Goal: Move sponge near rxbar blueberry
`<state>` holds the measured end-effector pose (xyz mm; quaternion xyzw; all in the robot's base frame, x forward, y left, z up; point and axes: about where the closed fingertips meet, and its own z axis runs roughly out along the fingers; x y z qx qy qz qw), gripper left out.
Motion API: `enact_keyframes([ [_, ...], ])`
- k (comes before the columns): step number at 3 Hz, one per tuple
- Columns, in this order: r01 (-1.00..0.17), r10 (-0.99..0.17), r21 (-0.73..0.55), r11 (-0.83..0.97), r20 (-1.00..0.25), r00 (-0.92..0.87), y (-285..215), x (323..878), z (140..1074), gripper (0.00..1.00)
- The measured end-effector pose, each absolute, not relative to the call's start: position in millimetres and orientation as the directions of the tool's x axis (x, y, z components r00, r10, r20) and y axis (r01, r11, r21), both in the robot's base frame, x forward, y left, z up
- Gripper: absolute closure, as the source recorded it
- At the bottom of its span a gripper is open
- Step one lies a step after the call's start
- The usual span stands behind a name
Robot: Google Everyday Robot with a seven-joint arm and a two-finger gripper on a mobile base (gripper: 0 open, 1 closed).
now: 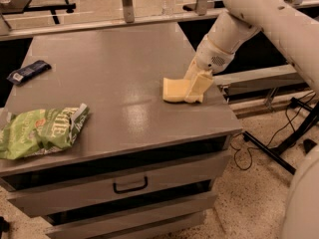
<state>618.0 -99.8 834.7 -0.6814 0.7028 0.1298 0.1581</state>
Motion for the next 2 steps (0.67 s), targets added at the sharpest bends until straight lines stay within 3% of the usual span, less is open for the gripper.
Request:
enact_keyframes([
  [1, -0.999, -0.916, -0.033, 0.036, -0.401, -0.020, -99, 618, 835, 0.95],
  [2, -0.997, -0.909, -0.074, 0.007, -0.416, 0.024, -82, 628, 862, 1.00],
])
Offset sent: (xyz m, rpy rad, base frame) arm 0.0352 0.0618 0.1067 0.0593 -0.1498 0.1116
